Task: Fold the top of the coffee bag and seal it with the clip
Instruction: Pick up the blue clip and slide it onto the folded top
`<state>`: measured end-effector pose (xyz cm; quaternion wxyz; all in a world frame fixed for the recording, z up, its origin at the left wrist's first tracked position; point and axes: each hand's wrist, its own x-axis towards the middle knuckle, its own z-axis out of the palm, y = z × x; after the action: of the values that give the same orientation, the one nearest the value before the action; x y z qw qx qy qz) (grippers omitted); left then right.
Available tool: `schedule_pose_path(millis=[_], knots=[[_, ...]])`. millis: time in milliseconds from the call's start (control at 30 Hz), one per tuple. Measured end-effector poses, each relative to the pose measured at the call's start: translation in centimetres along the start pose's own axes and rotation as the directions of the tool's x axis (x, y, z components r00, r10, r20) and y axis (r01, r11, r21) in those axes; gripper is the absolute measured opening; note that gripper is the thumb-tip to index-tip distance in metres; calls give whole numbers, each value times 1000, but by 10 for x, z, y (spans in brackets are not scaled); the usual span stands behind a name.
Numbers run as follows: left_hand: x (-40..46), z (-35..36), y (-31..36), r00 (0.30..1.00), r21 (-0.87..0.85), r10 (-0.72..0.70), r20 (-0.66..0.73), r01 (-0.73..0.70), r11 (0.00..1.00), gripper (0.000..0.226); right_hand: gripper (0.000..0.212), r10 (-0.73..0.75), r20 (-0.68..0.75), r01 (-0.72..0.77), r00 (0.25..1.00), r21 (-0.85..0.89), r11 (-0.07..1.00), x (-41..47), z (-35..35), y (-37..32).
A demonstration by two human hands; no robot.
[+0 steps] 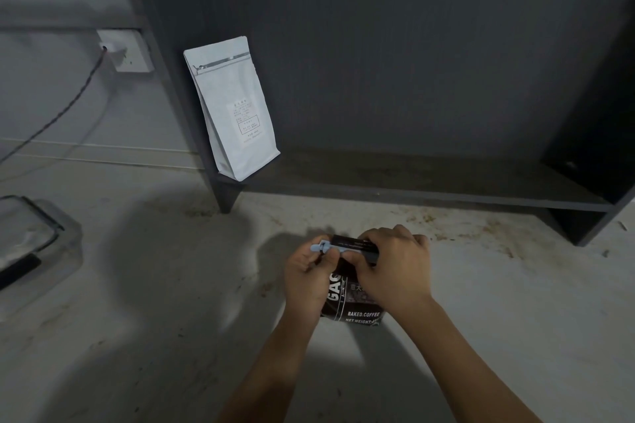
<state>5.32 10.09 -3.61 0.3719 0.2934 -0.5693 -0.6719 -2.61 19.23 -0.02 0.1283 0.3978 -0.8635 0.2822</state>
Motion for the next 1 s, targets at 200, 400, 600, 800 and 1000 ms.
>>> schedule_pose_path(millis=[200, 400, 600, 800, 1000], knots=[[-1, 1, 2, 1000, -4, -9, -20, 9, 1000, 18, 24, -8, -3, 8, 1000, -22, 1000, -1, 1, -1], [0, 4, 0, 998, 18, -12, -56, 13, 1000, 27, 27, -2, -20, 1, 1000, -61, 998, -1, 3, -2], [0, 3, -1, 999, 24, -21, -44, 22, 999, 26, 28, 2, -7, -2, 1000, -62, 998, -1, 3, -1], [3, 2, 4, 999, 4, 17, 29, -17, 1000, 26, 31, -83, -10, 83, 997, 74, 994, 0, 2, 12], [4, -6, 0, 994, -7, 69, 81, -69, 998, 16, 31, 103, -103, -48, 989, 435, 899, -24, -6, 38]])
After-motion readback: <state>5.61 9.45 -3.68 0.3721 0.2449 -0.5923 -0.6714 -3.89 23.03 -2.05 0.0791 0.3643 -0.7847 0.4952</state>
